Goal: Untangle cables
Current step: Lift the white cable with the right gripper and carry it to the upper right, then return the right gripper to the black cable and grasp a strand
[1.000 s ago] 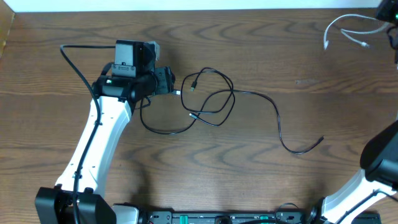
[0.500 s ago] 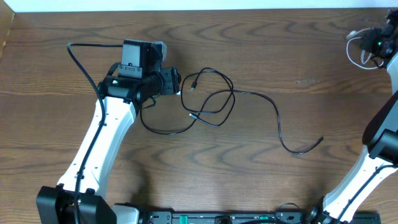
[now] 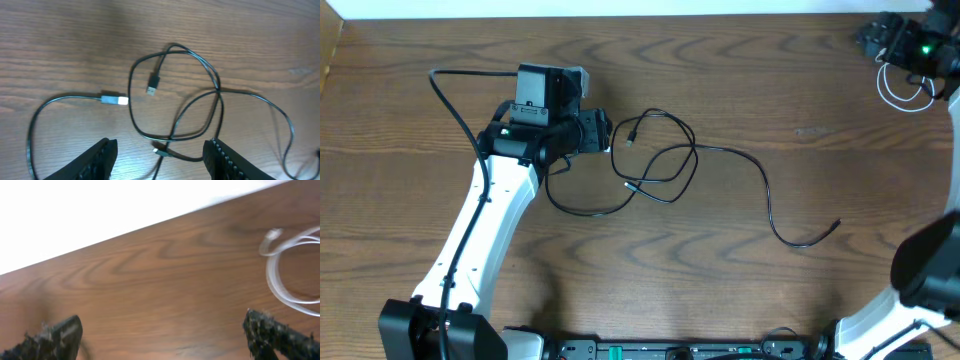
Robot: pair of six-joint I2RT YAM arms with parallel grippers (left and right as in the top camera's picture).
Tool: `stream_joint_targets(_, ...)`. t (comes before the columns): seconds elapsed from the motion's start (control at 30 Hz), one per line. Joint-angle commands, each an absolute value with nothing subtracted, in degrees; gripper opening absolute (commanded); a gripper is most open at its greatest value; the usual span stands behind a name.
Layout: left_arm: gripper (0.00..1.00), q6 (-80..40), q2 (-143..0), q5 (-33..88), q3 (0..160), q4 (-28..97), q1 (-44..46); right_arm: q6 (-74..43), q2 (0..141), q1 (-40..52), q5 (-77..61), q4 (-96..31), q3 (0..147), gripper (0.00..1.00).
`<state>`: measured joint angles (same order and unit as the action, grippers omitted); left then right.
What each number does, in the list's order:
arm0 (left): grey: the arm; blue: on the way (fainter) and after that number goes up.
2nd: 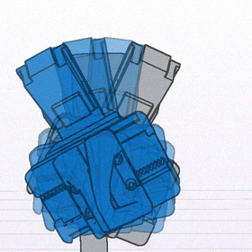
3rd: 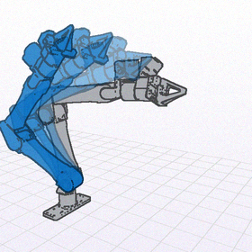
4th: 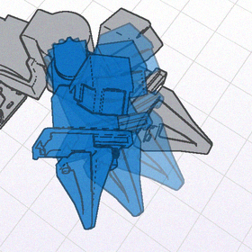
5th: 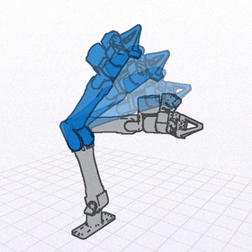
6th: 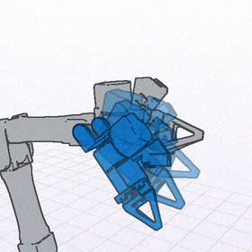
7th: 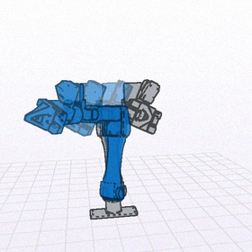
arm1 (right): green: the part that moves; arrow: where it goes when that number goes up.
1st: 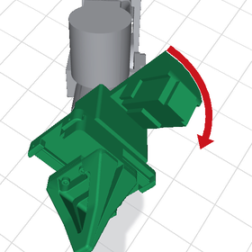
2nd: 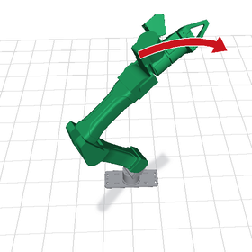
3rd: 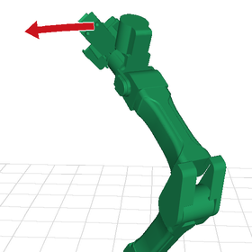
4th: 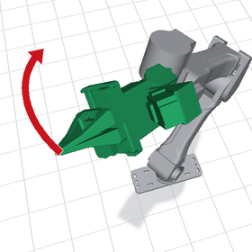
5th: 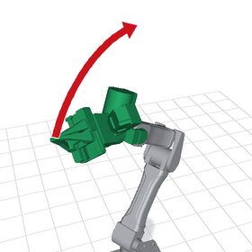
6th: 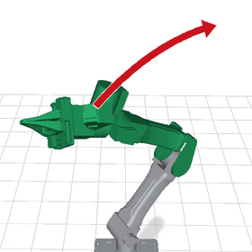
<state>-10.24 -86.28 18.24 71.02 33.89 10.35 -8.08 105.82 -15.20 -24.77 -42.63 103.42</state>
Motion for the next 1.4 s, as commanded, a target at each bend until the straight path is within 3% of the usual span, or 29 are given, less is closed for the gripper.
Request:
stream_joint_targets(0.0, 0.59, -11.7, -86.5, 21.7, 71.5, 34.0, 10.5, -7.9, 105.9, -10.3, -26.9, -46.9, 103.4, 0.99)
stream_joint_targets(0.2, 0.59, -11.7, -86.5, 21.6, 71.5, 34.3, 10.5, 7.4, 109.1, -2.5, -26.7, -57.9, 101.8, 0.98)
stream_joint_targets(0.43, 0.59, -11.7, -86.5, 21.6, 71.5, 34.3, 10.5, 20.8, 116.9, 0.3, -26.5, -71.6, 101.8, 0.92)
stream_joint_targets(0.6, 0.59, -11.7, -86.5, 21.6, 71.5, 34.7, 10.5, 21.9, 123.5, 0.5, -26.5, -75.0, 101.8, 0.78)
stream_joint_targets(0.77, 0.59, -11.7, -86.5, 21.6, 71.5, 34.7, 10.5, 22.4, 129.1, 1.3, -27.5, -75.3, 101.8, 0.70)
stream_joint_targets(1.0, 0.60, -11.7, -86.5, 21.4, 71.5, 34.7, 10.5, 26.0, 133.0, 3.7, -33.4, -75.0, 101.8, 0.46)
stream_joint_targets(1.13, 0.60, -11.7, -86.5, 21.4, 71.5, 34.8, 10.5, 26.5, 133.4, 6.0, -33.4, -75.0, 101.4, 0.19)
stream_joint_targets(1.17, 0.60, -11.7, -86.5, 21.4, 71.5, 34.9, 10.5, 26.3, 133.4, 6.4, -33.4, -74.3, 101.4, 0.04)
stream_joint_targets(1.27, 0.60, -11.7, -86.5, 21.4, 71.5, 35.4, 10.5, 17.6, 133.4, 6.9, -35.0, -71.3, 101.5, 0.01)
stream_joint_targets(1.37, 0.59, -11.7, -86.5, 21.4, 71.5, 35.3, 10.5, 16.1, 131.5, 6.9, -40.1, -71.4, 102.3, 0.01)
